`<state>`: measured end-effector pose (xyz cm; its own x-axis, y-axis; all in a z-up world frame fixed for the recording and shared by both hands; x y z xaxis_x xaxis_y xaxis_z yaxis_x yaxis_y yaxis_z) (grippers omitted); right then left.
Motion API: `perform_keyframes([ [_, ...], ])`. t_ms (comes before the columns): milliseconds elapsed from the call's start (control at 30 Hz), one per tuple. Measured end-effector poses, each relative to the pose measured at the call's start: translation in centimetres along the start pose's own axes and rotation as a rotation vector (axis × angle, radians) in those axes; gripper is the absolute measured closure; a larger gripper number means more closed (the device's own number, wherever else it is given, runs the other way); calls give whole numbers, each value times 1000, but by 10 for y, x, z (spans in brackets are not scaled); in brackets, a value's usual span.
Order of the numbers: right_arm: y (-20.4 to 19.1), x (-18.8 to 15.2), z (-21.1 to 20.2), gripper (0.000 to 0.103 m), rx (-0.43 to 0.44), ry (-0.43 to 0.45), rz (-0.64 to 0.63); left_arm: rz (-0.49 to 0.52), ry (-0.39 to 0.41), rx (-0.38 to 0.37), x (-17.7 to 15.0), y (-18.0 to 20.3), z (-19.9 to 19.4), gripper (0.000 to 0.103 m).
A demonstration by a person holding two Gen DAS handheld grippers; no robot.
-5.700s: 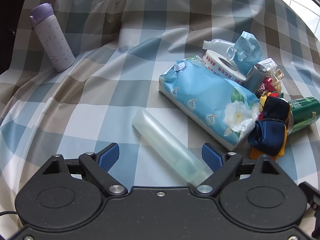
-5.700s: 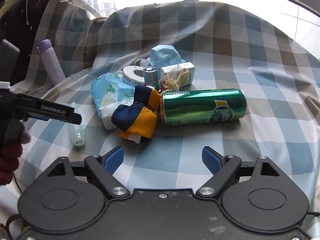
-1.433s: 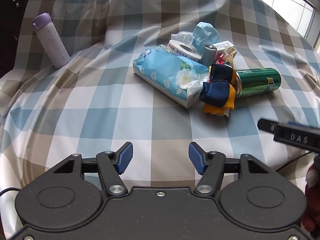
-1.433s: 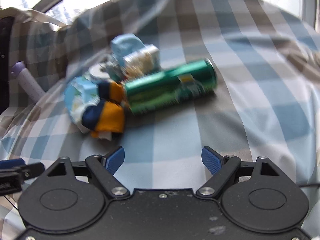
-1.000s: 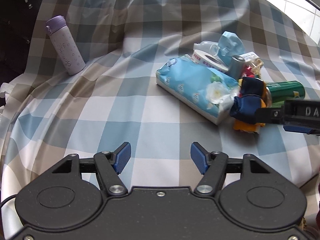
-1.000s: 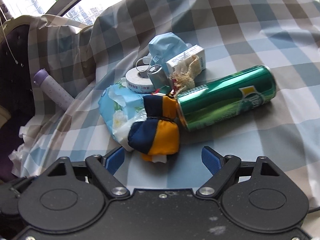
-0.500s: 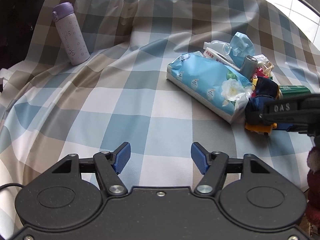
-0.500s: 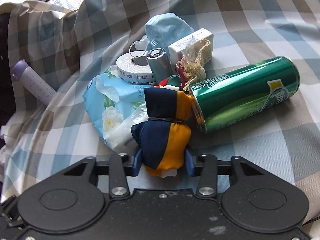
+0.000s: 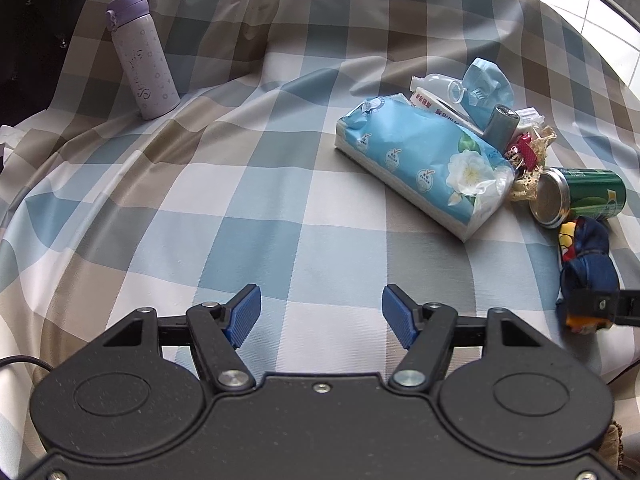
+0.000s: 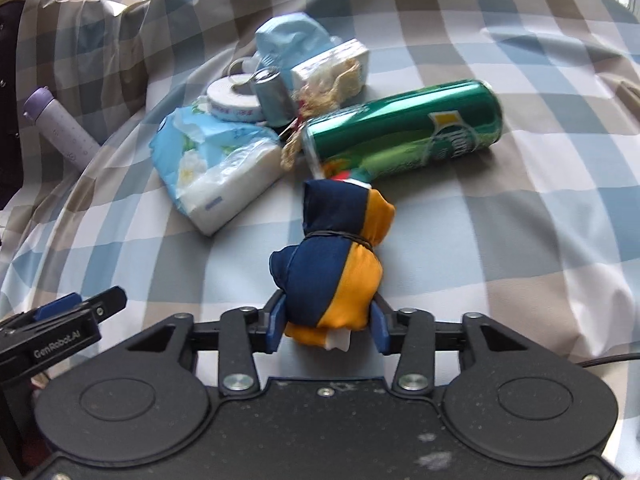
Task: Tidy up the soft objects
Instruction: 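Lift the cloth bundle with the right gripper while the left gripper grasps the blue face mask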
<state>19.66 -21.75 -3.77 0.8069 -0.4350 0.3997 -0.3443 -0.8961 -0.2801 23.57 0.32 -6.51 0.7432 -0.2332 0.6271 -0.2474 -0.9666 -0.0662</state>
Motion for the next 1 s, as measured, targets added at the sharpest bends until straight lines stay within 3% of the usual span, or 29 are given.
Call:
perform_keyframes([
  [33,2,2,0,41,-14,23,-7,3,-1,3,0,0,1,39],
  [67,2,4,1,37,-26,42,-15,6,-2,6,0,1,2,39],
  [300,-4,13,26,26,-56,65,-99,29,-10,32,-3,8,9,39],
  [367,-4,14,28,33,-81,91,-132,37,-13,29,-2,11,9,39],
  [433,-3,15,25,59,-86,105,-161,38,-23,11,0,15,7,39],
  [633,16,20,11,60,-36,85,-93,73,-19,-19,26,34,-3,39],
  [900,41,34,-6,60,2,94,32,176,57,7,98,70,-12,38],
  [1000,45,35,-7,60,15,84,60,206,65,-5,127,86,-6,29],
])
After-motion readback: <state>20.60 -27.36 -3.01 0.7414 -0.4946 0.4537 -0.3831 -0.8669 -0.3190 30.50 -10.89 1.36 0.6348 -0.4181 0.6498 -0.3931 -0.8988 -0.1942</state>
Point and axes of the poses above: each gripper's, at about its wrist camera, not at the fingertips, and z roughly the way its jaws point, y to its right, x to its top, the point moved 6 cm from there along z, roughly the way its jaws point, and after that the axes turned 8 degrees about z, right-handed, at the moved point
